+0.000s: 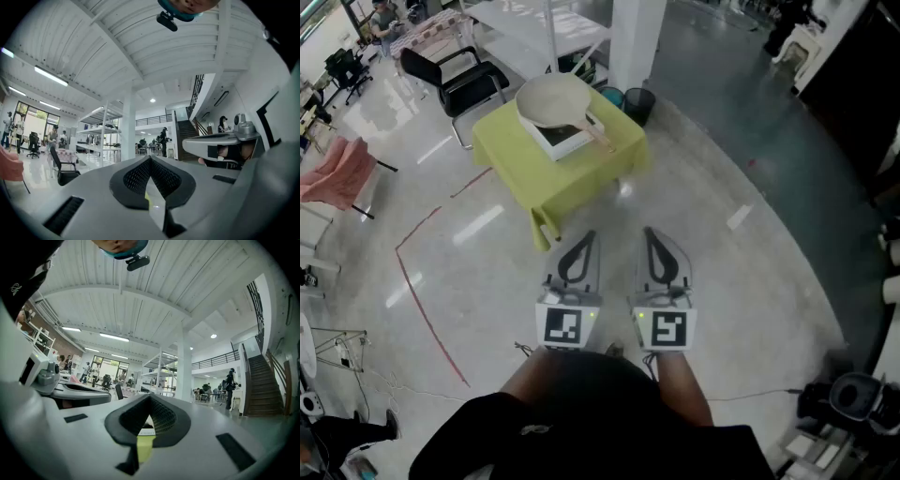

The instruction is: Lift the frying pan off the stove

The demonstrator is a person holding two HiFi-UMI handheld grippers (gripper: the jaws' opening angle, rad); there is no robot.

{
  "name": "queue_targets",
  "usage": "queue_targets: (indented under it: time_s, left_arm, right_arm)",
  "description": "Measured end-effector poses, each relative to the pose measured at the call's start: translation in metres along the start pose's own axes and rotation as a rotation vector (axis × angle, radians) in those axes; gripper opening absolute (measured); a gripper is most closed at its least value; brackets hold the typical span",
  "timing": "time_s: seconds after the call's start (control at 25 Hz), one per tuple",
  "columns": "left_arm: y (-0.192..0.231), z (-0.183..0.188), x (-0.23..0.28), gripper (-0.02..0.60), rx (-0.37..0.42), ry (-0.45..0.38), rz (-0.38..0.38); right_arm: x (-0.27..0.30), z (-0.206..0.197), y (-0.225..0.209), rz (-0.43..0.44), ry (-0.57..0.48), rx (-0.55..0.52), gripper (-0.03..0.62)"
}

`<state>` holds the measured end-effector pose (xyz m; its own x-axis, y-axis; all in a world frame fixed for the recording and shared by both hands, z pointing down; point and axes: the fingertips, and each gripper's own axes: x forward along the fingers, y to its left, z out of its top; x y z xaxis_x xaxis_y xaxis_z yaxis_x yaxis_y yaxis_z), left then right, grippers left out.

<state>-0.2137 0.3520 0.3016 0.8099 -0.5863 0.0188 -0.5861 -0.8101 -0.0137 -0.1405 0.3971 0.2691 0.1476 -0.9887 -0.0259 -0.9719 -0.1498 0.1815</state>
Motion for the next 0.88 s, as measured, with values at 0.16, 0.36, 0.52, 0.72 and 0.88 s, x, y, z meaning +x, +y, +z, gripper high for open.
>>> queue_targets:
  time_s: [0.16,0.36,0.52,0.72,0.88]
  left_arm:
    - [-0.011,0.002,-0.005,0.043,-0.004,-0.012,-0.01]
    - [-0.027,0.002,-0.009,0.043,0.016,-0.016,0.008]
    - [-0.039,0.0,-0.016,0.043,0.012,0.0,0.035]
    - [-0.046,-0.014,-0.018,0.043,0.038,0.016,0.085]
    - [-0.055,-0.026,-0.01,0.043,0.047,0.042,0.091]
  right_arm:
    - [-0.011,-0.001,-0.002,-0.008,-0.01,0.007,0.015]
    - [-0.022,-0.005,-0.012,0.012,-0.026,0.012,0.014]
    - [-0.036,-0.007,-0.02,0.044,-0.016,0.026,0.015]
    - [-0.051,-0.03,-0.039,0.066,0.02,0.021,0.015]
    - [-0.054,-0.058,-0.046,0.109,0.064,0.042,0.015]
